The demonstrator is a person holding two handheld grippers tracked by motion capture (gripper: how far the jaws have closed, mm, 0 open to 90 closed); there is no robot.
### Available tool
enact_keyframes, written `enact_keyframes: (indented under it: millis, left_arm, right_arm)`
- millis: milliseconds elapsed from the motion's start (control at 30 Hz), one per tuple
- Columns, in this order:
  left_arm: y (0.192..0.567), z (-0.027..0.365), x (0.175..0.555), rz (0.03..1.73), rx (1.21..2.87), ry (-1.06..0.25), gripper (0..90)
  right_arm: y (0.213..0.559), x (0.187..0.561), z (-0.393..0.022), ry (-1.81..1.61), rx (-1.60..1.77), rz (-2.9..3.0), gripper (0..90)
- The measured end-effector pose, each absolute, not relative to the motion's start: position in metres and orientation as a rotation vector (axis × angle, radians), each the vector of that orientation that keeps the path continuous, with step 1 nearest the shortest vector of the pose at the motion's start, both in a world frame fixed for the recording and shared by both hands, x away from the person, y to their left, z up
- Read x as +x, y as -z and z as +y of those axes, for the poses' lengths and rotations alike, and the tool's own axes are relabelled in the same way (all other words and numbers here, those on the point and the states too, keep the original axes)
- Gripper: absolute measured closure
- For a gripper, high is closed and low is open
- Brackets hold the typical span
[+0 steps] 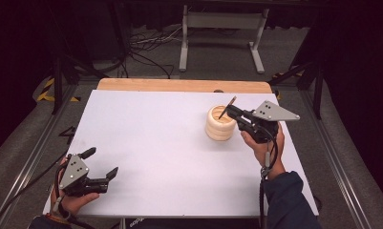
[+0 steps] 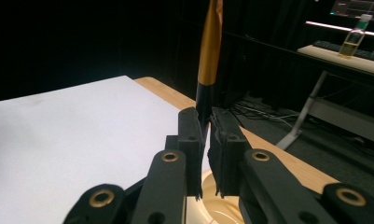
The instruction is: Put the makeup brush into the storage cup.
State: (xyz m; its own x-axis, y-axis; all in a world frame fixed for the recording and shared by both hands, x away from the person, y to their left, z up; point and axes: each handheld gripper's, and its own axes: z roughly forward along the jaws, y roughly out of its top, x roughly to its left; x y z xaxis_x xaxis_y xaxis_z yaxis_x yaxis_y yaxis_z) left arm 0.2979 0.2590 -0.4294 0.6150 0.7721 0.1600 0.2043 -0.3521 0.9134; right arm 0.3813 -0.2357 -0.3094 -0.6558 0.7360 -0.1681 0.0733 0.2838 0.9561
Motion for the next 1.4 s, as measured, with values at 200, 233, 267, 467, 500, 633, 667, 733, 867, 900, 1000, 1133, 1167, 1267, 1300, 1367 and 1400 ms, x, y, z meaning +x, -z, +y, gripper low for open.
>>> enact_keyframes:
  millis: [200,233,267,467,500,633,667,733,867,900,1000,1133,1167,1267,1300,1367,1400]
  left_arm:
    - [0.429,0.259,0.298,0.779,1.867,-0.736,5.9]
    - [0.429,0.259,0.297,0.781,1.864,-0.734,5.8]
    - [0.429,0.259,0.297,0.779,1.867,-0.739,5.8]
    - [0.428,0.259,0.296,0.771,1.862,-0.753,5.5]
    - [0.428,0.259,0.296,0.769,1.86,-0.758,5.4]
    - [0.428,0.259,0.296,0.769,1.854,-0.758,5.3]
    - [0.428,0.259,0.296,0.771,1.853,-0.757,5.3]
    - [0.428,0.259,0.296,0.771,1.851,-0.755,5.3]
    - [0.428,0.26,0.295,0.767,1.854,-0.758,5.3]
    - [0.428,0.26,0.295,0.767,1.853,-0.758,5.3]
    - [0.428,0.26,0.295,0.77,1.851,-0.752,5.4]
    - [0.428,0.26,0.296,0.769,1.852,-0.752,5.4]
    - [0.428,0.26,0.296,0.769,1.852,-0.751,5.4]
    - [0.428,0.26,0.296,0.768,1.854,-0.751,5.4]
    - [0.428,0.26,0.296,0.766,1.855,-0.752,5.4]
    - [0.429,0.26,0.295,0.766,1.856,-0.75,5.4]
    - [0.429,0.26,0.295,0.766,1.856,-0.75,5.4]
  right_arm:
    - [0.309,0.387,-0.237,-1.386,0.743,1.942,84.1]
    - [0.309,0.388,-0.238,-1.377,0.753,1.939,84.1]
    - [0.309,0.389,-0.239,-1.376,0.754,1.938,84.2]
    - [0.311,0.396,-0.243,-1.37,0.794,1.926,84.2]
    - [0.311,0.398,-0.243,-1.365,0.8,1.927,84.1]
    - [0.31,0.402,-0.245,-1.349,0.812,1.926,84.1]
    - [0.311,0.403,-0.245,-1.345,0.818,1.927,84.1]
    - [0.311,0.405,-0.244,-1.334,0.824,1.927,84.1]
    - [0.311,0.407,-0.244,-1.325,0.831,1.93,84.1]
    - [0.312,0.408,-0.244,-1.325,0.833,1.931,84.1]
    - [0.312,0.41,-0.244,-1.323,0.843,1.93,84.1]
    - [0.314,0.413,-0.243,-1.307,0.853,1.937,84.1]
    - [0.315,0.414,-0.243,-1.305,0.858,1.938,84.1]
    - [0.317,0.417,-0.242,-1.299,0.867,1.94,84.1]
    - [0.317,0.417,-0.242,-1.296,0.868,1.941,84.1]
    - [0.319,0.419,-0.241,-1.291,0.874,1.946,84.2]
    - [0.319,0.419,-0.241,-1.291,0.874,1.946,84.2]
